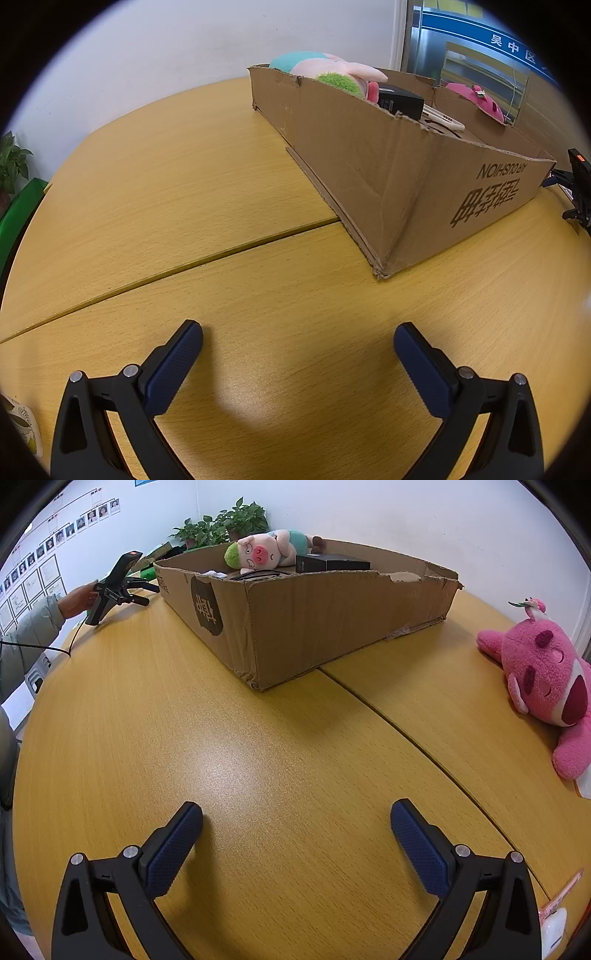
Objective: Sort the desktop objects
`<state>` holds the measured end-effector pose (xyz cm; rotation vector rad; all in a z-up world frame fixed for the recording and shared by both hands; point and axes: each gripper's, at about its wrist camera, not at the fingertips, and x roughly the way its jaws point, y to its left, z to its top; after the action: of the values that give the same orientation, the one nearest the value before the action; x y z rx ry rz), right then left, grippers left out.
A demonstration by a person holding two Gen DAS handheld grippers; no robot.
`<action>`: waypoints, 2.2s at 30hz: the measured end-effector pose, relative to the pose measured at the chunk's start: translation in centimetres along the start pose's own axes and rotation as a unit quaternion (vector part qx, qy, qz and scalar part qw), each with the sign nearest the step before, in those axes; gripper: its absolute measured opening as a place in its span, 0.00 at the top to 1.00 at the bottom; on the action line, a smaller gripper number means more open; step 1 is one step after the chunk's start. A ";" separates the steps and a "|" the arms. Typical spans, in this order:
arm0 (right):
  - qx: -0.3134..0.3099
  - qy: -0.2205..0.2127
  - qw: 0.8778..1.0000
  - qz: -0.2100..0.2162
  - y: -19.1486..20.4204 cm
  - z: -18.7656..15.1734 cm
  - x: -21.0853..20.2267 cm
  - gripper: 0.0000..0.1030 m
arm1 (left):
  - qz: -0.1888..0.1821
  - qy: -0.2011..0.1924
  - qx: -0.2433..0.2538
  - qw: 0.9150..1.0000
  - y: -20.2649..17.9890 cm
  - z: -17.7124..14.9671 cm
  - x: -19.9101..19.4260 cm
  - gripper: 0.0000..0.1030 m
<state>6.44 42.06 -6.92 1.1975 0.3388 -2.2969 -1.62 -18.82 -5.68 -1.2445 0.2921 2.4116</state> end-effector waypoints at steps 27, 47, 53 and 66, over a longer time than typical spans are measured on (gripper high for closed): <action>0.005 -0.001 1.000 -0.004 -0.4 -0.2 0.0 0.00 | 0.002 -0.001 0.002 1.000 0.0 0.2 0.3 0.00; 0.009 -0.001 1.000 -0.007 -0.5 -0.4 -0.1 0.00 | 0.002 -0.002 0.002 1.000 0.0 0.3 0.3 0.00; 0.011 -0.001 1.000 -0.008 -0.5 -0.3 -0.1 0.00 | 0.003 -0.002 0.002 1.000 0.1 0.2 0.3 0.00; 0.015 -0.001 1.000 -0.011 -0.4 -0.2 0.0 0.00 | 0.003 -0.001 0.001 1.000 0.9 0.8 0.3 0.00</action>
<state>6.36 42.45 -7.09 1.2113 0.3204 -2.3291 -2.79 -19.27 -5.42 -1.2410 0.2979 2.4165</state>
